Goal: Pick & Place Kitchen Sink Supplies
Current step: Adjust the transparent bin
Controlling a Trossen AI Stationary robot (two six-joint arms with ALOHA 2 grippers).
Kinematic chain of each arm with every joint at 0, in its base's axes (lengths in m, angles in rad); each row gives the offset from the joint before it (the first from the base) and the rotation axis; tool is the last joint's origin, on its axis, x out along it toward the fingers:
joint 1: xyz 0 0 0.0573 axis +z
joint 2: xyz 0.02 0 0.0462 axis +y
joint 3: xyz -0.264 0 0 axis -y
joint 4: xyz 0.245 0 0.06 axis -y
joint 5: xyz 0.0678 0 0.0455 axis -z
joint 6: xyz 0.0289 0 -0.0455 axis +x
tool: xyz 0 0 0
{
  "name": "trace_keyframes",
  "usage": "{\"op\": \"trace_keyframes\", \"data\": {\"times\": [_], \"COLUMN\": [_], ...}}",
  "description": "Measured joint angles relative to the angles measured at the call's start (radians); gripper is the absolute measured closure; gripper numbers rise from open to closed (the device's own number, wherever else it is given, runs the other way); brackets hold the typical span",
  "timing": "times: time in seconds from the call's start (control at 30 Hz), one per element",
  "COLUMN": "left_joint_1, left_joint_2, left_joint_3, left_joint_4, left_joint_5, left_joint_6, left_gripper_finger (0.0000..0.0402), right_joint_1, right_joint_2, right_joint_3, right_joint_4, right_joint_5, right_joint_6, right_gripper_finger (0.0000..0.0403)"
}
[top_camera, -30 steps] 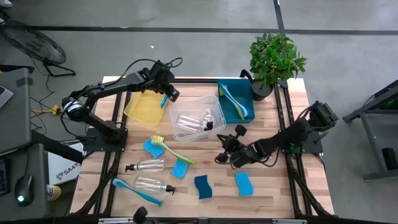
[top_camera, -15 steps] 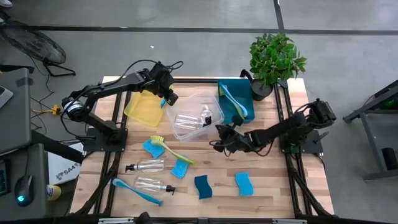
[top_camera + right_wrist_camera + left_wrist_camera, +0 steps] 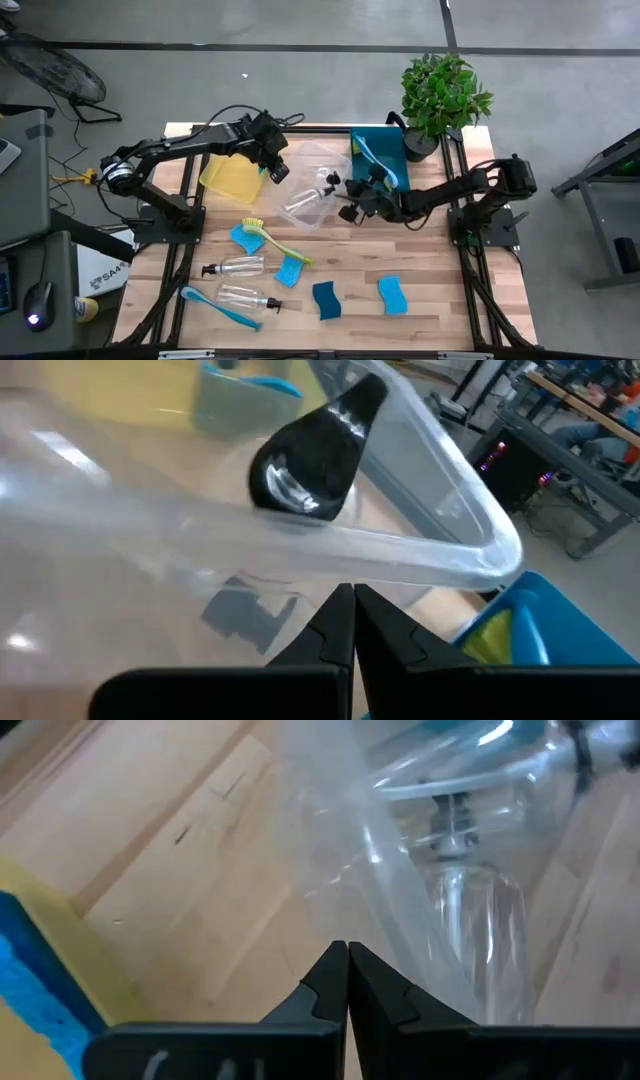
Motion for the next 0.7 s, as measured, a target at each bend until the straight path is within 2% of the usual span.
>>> {"op": "trace_keyframes", "data": {"times": [0.27, 0.7], "left_joint_1": [-0.011, -0.011], "left_joint_2": [0.0, 0.0], "left_joint_3": [0.0, 0.0], "left_joint_4": [0.024, 0.04], "left_joint_5": [-0.051, -0.199], "left_joint_6": [-0.039, -0.096], "left_gripper_finger": [0.0401, 0.0401], "right_joint_1": [-0.119, -0.265], "right_joint_2": [0.0, -0.001], "right_joint_3": [0.005, 0.046], "right_joint_4": [0.039, 0.049], "right_joint_5": [-0.061, -0.208], "right_joint_6": [-0.076, -0.136], "right_gripper_finger": [0.0403, 0.0403]}}
